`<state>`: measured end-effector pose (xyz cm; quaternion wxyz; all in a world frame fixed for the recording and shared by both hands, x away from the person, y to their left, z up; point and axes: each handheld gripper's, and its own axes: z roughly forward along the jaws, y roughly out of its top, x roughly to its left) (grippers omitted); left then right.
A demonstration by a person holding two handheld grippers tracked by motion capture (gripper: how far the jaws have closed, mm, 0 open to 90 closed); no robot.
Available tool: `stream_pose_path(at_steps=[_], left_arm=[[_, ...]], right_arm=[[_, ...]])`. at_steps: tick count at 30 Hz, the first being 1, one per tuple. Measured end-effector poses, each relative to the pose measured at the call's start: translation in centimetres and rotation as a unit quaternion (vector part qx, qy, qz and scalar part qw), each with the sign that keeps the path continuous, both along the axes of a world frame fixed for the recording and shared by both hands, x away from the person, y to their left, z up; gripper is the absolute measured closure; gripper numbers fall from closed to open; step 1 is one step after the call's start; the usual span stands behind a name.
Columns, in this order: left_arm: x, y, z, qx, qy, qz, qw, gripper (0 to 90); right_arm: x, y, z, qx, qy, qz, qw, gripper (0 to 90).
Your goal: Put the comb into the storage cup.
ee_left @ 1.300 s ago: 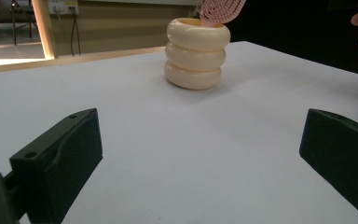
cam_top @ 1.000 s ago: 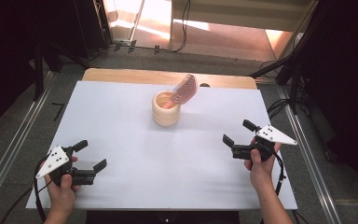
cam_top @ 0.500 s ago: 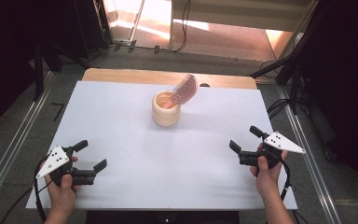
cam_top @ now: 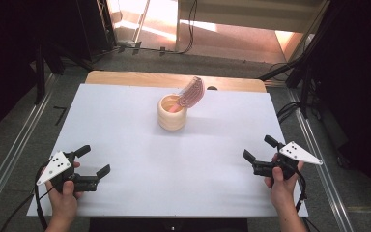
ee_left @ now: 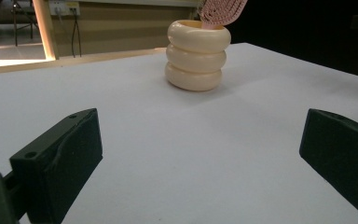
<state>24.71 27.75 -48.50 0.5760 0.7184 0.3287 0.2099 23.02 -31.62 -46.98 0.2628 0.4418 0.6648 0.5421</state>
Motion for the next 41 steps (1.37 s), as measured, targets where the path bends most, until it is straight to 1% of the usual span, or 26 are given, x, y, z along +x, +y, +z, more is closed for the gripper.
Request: stream_pose_path(at_steps=[2,11,15,18,20,27,31,34,37,38,41], left_arm=[[0.0,0.0,0.0,-0.001,0.000,0.000,1.0000,0.0],[0.0,0.1,0.0,-0.004,0.000,0.002,1.0000,0.0],[0.0,0.1,0.0,-0.004,0.000,0.002,1.0000,0.0],[0.0,0.2,0.1,-0.002,0.000,0.003,1.0000,0.0],[0.0,0.2,0.1,-0.003,0.000,0.003,1.0000,0.0],[0.0,0.3,0.1,-0.004,-0.001,0.003,1.0000,0.0],[0.0,0.3,0.2,-0.005,-0.001,0.005,1.0000,0.0],[0.0,0.4,0.2,-0.004,-0.002,0.005,1.0000,0.0],[0.0,0.5,0.2,-0.004,-0.003,0.005,1.0000,0.0],[0.0,0.5,0.2,-0.004,-0.003,0.005,1.0000,0.0],[0.0,0.4,0.2,-0.004,-0.002,0.005,1.0000,0.0]], right_arm=[[-0.1,-0.4,-0.1,0.001,-0.002,-0.003,1.0000,0.0],[-1.0,-1.6,-0.7,-0.001,0.006,-0.014,0.9999,0.0],[-1.4,-2.1,-1.0,-0.005,0.008,-0.015,0.9998,0.0],[-1.7,-2.5,-1.2,-0.001,0.009,-0.015,0.9998,0.0],[-1.8,-2.7,-1.3,-0.003,0.008,-0.018,0.9998,0.0],[-2.4,-3.1,-1.9,-0.005,0.012,-0.020,0.9997,0.0],[-2.8,-3.5,-2.3,-0.003,0.011,-0.015,0.9998,0.0],[-3.1,-3.6,-2.7,-0.012,0.010,-0.015,0.9998,0.0],[-3.3,-3.9,-3.1,-0.008,0.012,-0.017,0.9998,0.0],[-3.4,-4.0,-3.2,-0.010,0.013,-0.018,0.9997,0.0],[-3.3,-4.1,-3.2,-0.006,0.012,-0.024,0.9996,0.0]])
